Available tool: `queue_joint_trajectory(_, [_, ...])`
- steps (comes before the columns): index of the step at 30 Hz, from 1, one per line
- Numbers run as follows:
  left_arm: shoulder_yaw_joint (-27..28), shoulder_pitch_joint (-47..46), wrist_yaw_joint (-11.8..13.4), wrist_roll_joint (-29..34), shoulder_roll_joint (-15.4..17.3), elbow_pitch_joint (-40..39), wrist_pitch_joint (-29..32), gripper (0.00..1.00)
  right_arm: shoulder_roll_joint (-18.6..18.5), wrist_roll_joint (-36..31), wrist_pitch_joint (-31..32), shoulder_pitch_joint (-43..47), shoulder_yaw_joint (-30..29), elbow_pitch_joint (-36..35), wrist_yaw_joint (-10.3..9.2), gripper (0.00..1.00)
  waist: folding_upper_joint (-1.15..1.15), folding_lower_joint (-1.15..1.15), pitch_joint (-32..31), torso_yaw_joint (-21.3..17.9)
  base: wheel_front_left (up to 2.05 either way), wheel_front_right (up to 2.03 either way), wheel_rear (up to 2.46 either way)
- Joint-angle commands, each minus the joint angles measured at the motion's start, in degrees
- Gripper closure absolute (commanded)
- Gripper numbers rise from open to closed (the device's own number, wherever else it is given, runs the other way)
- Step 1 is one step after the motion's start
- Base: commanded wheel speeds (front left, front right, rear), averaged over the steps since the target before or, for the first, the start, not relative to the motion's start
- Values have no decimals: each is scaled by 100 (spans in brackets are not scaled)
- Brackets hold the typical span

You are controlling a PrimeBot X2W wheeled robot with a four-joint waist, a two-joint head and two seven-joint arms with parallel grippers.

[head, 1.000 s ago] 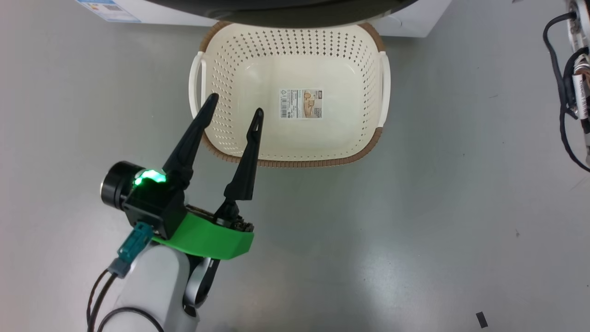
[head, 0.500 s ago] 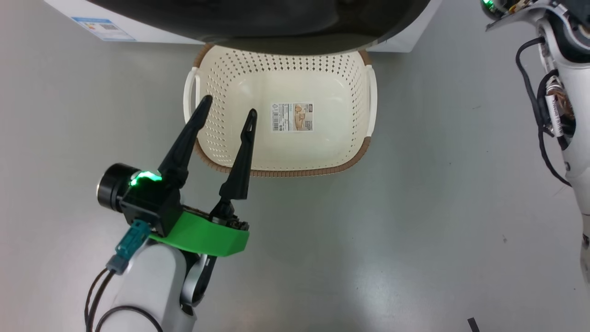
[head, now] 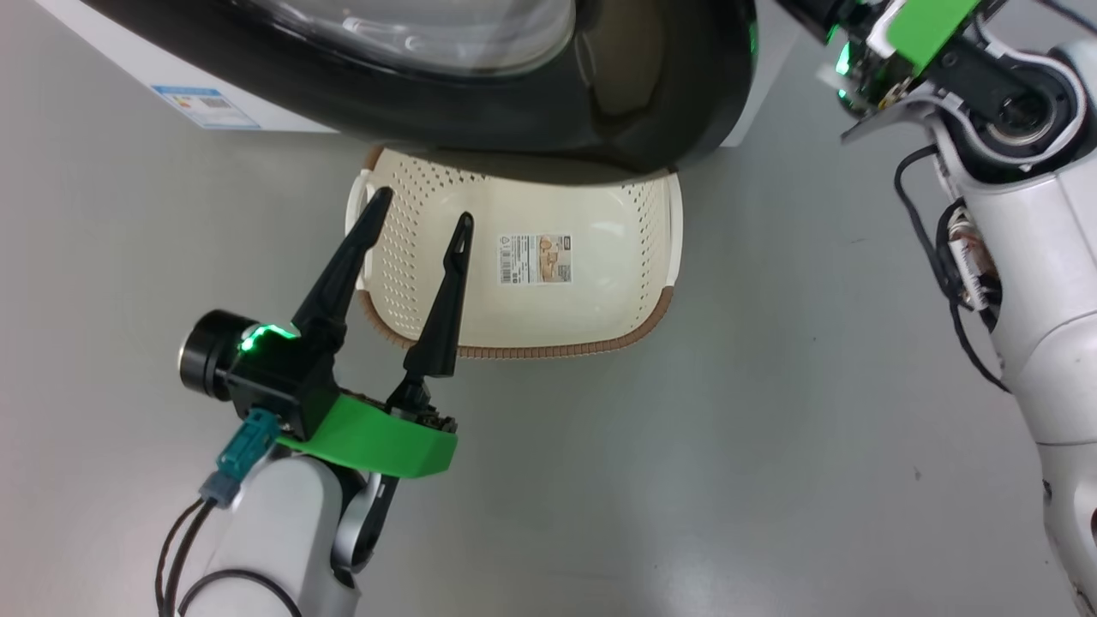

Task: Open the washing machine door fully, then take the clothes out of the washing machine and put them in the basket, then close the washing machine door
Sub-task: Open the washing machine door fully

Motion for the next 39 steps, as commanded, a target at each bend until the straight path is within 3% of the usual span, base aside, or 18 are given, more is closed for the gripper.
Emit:
queue_joint_trajectory(1, [201,124,-31,72,109,-102,-45,0,194,-106,43,131,98,-138,45,100,0,0,-103,-27,0,0,0])
queue_joint_trajectory(17, [272,288,-72,92,109,-31,-45,0,271,-210,-45,448,194,-14,45,100,0,0,-368,-61,0,0,0])
queue_joint_trajectory(22, [254,281,-80,64,109,-55,-45,0,223,-613,-592,360,223,183,45,100,0,0,-323,-53,0,0,0])
queue_joint_trajectory(23, [259,281,-75,58,109,-62,-45,0,219,-734,-775,346,237,229,45,86,0,0,-318,-55,0,0,0])
queue_joint_trajectory(24, [268,280,-65,49,109,-69,-45,0,218,-847,-943,330,255,279,45,56,0,0,-313,-59,0,0,0])
queue_joint_trajectory(25, [279,280,-53,32,109,-79,-45,0,220,-941,-1103,317,268,326,45,0,0,0,-310,-64,0,0,0])
queue_joint_trajectory(33, [388,320,17,-87,109,-124,-45,0,189,-1227,-2171,328,131,397,45,0,0,0,-263,-123,0,0,0])
queue_joint_trajectory(39, [471,340,98,-392,109,-250,-45,0,-113,-2032,-3248,611,389,179,45,0,0,0,-252,-152,0,0,0])
